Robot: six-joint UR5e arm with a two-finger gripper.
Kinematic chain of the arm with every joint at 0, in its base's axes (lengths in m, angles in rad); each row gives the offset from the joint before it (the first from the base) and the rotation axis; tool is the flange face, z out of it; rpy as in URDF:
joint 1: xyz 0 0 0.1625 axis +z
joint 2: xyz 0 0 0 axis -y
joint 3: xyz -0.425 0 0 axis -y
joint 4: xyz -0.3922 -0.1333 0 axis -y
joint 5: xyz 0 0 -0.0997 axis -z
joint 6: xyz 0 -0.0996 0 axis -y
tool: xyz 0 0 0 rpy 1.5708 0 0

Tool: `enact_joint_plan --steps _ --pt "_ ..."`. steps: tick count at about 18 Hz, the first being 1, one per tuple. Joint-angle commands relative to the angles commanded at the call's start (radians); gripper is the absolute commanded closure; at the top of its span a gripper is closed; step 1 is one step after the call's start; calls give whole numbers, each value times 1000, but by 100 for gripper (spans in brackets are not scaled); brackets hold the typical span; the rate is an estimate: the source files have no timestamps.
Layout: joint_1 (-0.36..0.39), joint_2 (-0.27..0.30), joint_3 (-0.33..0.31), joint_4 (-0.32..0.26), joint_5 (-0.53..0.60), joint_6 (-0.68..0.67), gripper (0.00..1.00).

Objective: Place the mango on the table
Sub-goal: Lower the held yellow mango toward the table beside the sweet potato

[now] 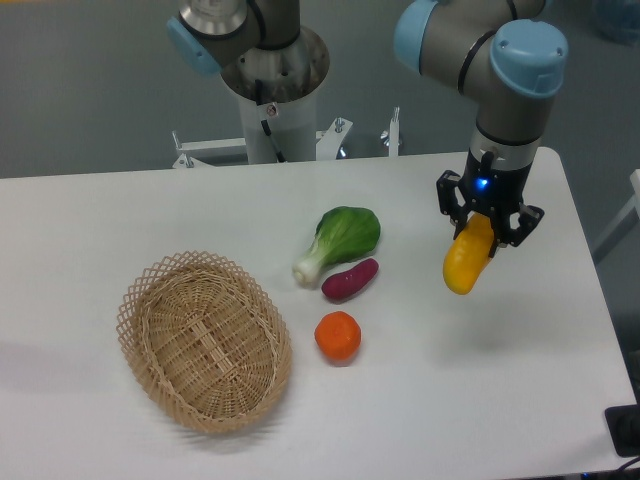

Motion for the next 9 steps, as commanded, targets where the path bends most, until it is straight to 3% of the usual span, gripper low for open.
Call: enact_joint_plan --steps 9 --pt "-15 -14 -17 17 -2 -14 55"
